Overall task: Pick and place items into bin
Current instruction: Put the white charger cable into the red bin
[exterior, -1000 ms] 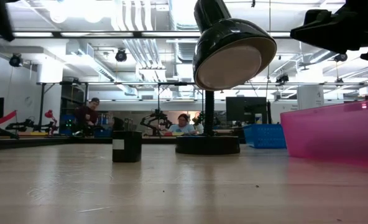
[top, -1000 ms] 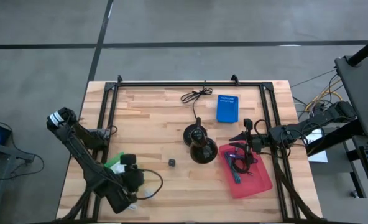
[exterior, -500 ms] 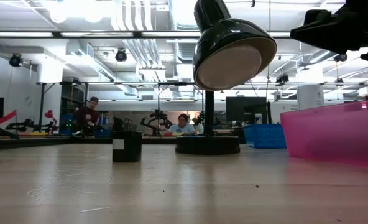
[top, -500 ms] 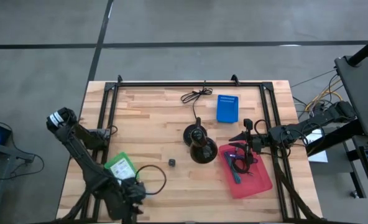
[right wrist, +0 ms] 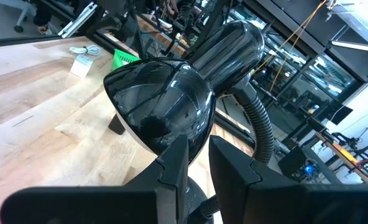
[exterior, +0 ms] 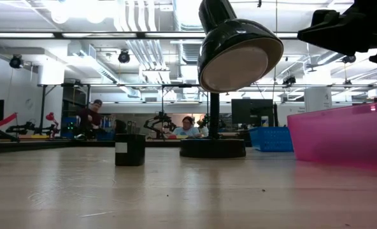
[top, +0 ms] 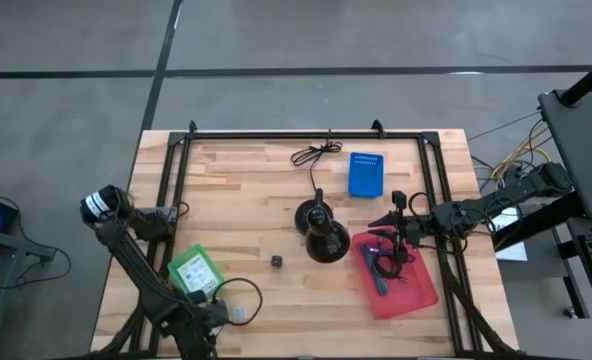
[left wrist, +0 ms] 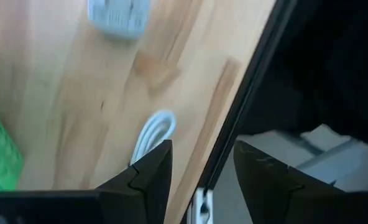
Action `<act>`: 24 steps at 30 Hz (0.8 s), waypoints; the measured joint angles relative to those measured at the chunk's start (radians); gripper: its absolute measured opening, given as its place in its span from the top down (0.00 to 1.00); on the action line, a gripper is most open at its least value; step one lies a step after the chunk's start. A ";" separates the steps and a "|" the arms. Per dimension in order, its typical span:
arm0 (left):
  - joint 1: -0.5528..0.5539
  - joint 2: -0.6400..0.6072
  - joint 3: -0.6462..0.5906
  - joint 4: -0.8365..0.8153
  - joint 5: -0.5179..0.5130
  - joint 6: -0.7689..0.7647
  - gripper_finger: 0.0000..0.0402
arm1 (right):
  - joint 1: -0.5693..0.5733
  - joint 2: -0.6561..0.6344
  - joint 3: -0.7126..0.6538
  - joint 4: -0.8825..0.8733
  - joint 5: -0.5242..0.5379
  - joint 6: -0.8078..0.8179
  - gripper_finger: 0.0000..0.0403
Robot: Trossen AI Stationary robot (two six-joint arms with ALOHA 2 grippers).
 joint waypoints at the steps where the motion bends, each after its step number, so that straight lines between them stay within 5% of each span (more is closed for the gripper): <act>1: -0.001 0.008 0.000 -0.007 0.019 -0.014 0.61 | 0.000 0.000 0.000 0.000 0.000 0.000 0.87; 11: -0.038 0.086 -0.004 -0.030 0.064 -0.074 0.61 | 0.001 0.000 0.000 -0.001 0.000 0.010 0.87; 17: -0.050 0.126 -0.006 -0.073 0.177 -0.099 0.61 | 0.001 0.000 0.000 -0.001 0.000 0.034 0.87; 24: -0.051 0.129 -0.009 -0.144 0.166 -0.098 0.61 | 0.001 0.000 0.000 -0.001 0.000 0.037 0.87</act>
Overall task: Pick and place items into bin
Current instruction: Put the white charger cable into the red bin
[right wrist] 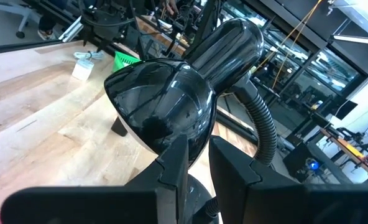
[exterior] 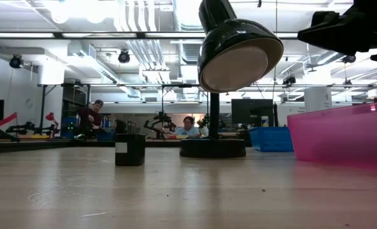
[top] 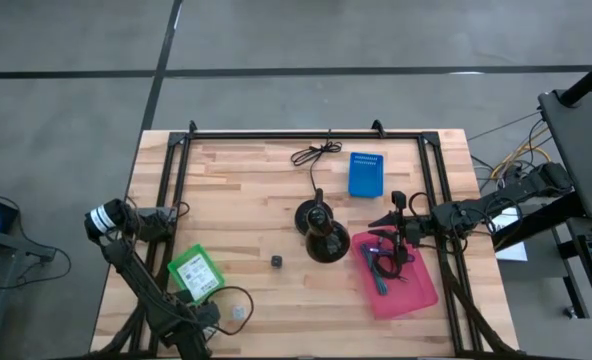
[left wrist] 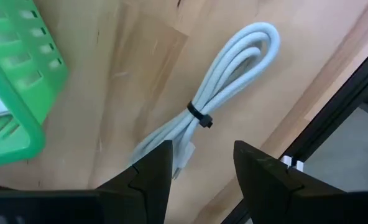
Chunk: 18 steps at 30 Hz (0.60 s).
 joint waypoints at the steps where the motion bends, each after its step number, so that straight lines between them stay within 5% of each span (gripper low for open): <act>1: 0.000 0.000 0.000 0.000 -0.004 0.000 0.61 | 0.000 0.000 0.000 0.000 0.000 0.001 0.87; 18: -0.003 0.009 -0.003 -0.019 -0.019 0.040 0.61 | 0.000 0.000 0.000 0.000 0.000 0.001 0.87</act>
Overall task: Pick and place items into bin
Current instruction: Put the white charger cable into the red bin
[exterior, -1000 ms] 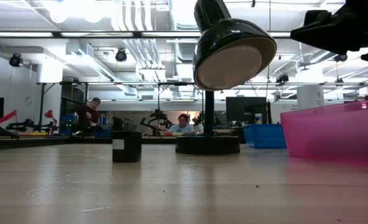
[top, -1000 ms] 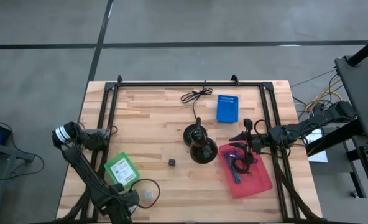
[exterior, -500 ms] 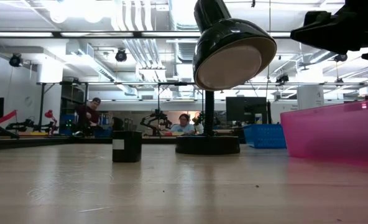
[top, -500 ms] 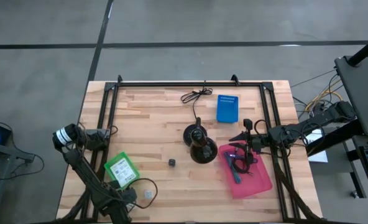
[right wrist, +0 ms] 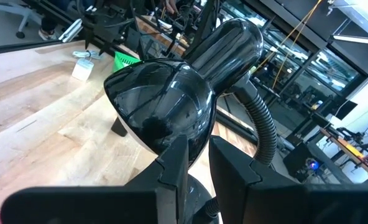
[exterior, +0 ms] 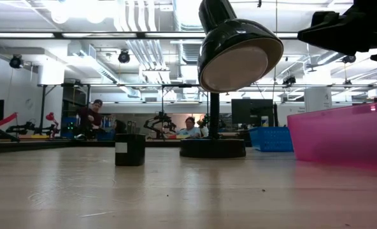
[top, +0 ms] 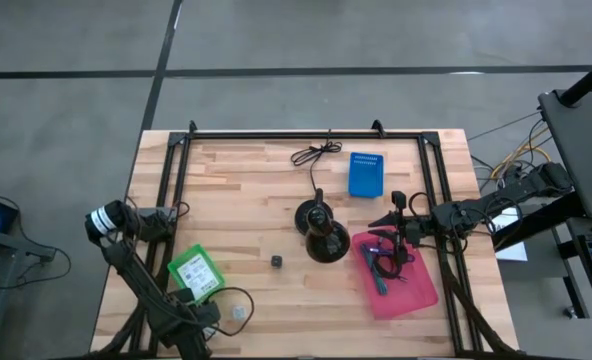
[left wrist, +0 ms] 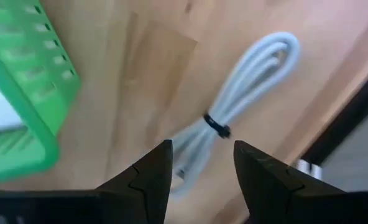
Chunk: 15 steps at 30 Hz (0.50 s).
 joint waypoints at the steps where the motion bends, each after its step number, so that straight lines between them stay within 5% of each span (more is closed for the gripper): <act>1: 0.000 0.005 -0.002 -0.001 -0.003 0.008 0.61 | 0.000 0.000 0.000 0.000 0.000 0.000 0.87; 15: 0.000 0.071 0.001 0.012 0.004 0.035 0.61 | 0.000 0.000 0.000 0.000 0.000 0.000 0.87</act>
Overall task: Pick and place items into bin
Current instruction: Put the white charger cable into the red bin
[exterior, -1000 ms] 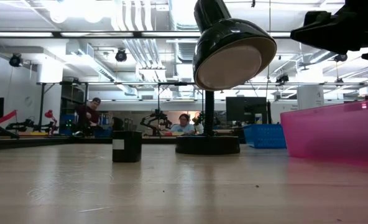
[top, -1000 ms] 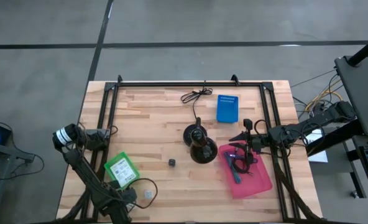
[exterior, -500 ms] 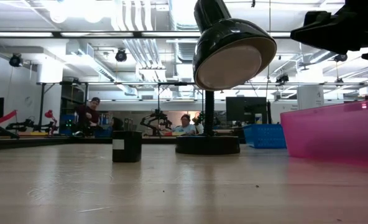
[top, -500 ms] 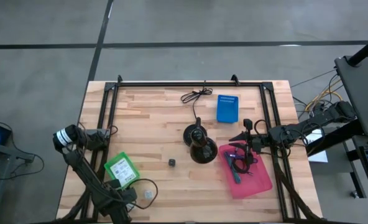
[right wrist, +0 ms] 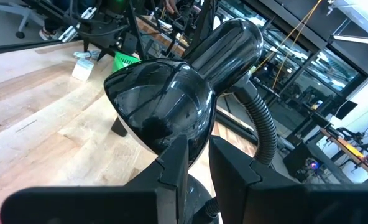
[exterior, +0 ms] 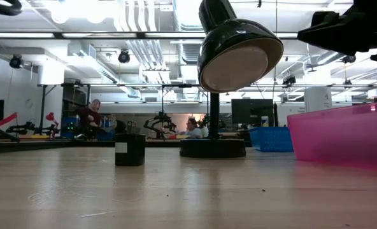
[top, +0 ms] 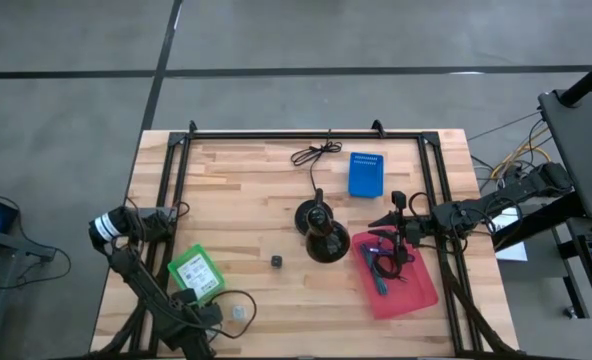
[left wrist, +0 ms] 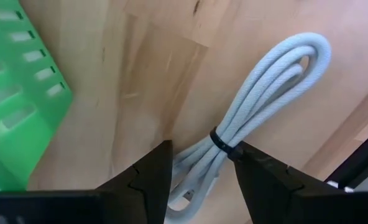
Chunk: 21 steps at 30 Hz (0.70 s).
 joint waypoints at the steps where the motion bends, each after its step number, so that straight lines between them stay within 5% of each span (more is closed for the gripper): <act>1: 0.000 0.001 0.000 0.000 0.001 0.010 0.62 | 0.000 0.000 0.000 0.000 0.000 0.000 0.87; 12: -0.001 0.000 0.000 0.014 0.003 0.016 0.96 | 0.000 0.000 0.000 0.000 0.000 0.000 0.87; 21: -0.001 -0.022 0.005 0.008 0.023 0.023 0.96 | 0.000 0.000 0.000 0.000 0.000 0.000 0.87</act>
